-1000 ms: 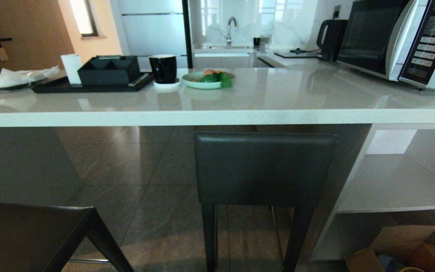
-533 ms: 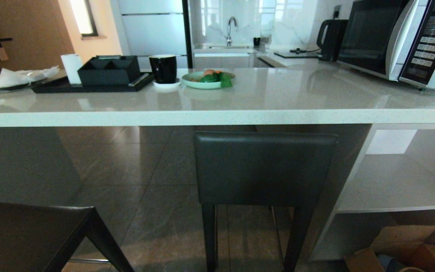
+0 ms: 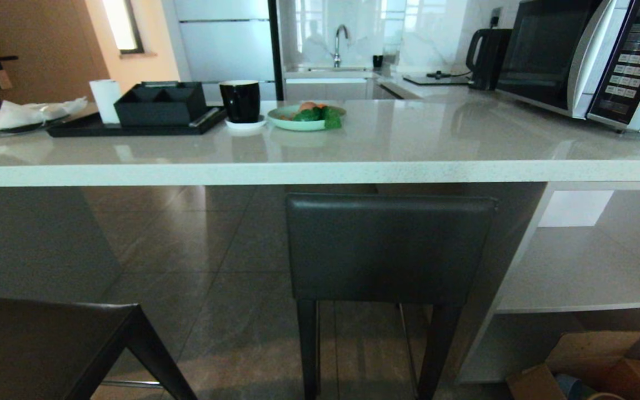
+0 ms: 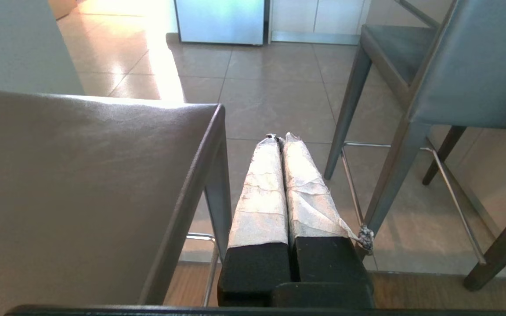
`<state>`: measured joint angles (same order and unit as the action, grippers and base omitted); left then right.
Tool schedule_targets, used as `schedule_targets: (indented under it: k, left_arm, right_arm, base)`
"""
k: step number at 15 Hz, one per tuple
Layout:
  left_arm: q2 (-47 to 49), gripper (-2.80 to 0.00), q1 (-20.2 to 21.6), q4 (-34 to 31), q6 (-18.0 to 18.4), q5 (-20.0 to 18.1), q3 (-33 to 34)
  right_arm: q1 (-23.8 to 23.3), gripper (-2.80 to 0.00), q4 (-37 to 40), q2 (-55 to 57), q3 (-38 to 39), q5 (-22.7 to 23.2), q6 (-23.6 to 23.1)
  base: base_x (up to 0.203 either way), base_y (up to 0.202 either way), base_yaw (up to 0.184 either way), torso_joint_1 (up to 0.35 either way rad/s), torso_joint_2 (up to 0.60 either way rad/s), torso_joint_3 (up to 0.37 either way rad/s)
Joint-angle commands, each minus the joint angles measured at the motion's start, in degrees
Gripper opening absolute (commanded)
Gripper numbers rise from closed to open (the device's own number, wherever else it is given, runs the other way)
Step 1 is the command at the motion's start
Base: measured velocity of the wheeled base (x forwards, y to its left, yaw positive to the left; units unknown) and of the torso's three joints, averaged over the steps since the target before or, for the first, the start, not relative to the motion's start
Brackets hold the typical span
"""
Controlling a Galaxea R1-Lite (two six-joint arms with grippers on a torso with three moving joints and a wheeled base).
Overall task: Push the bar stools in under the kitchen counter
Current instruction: Pull the gray chair out from under the dining table
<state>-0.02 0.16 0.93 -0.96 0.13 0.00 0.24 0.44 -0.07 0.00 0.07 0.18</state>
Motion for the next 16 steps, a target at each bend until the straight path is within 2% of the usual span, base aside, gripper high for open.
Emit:
schedule_targets:
  k: [1,10,11,12,16]
  left_arm:
    - [0.0,-2.8,0.0,0.0,0.0,0.0,0.0]
    - [0.1,-2.8,0.0,0.0,-0.1,0.0,0.0]
    - [0.1,-2.8,0.0,0.0,-0.1,0.0,0.0]
    - [0.1,0.0,0.0,0.0,-0.1,0.0,0.0]
    - [0.1,0.0,0.0,0.0,-0.2,0.0,0.0]
  right_arm:
    - [0.0,-2.8,0.0,0.1,0.1,0.0,0.0]
    - [0.0,-2.8,0.0,0.1,0.1,0.0,0.0]
    - [0.0,0.0,0.0,0.1,0.1,0.0,0.0]
    - [0.0,0.0,0.0,0.1,0.1,0.0,0.0]
    - [0.0,0.0,0.0,0.1,0.1,0.0,0.1]
  base:
    - [0.0,0.0,0.0,0.0,0.0,0.0]
    - [0.0,0.0,0.0,0.0,0.0,0.0]
    - [0.0,0.0,0.0,0.0,0.0,0.0]
    - [0.0,0.0,0.0,0.0,0.0,0.0]
    - [0.0,0.0,0.0,0.0,0.0,0.0]
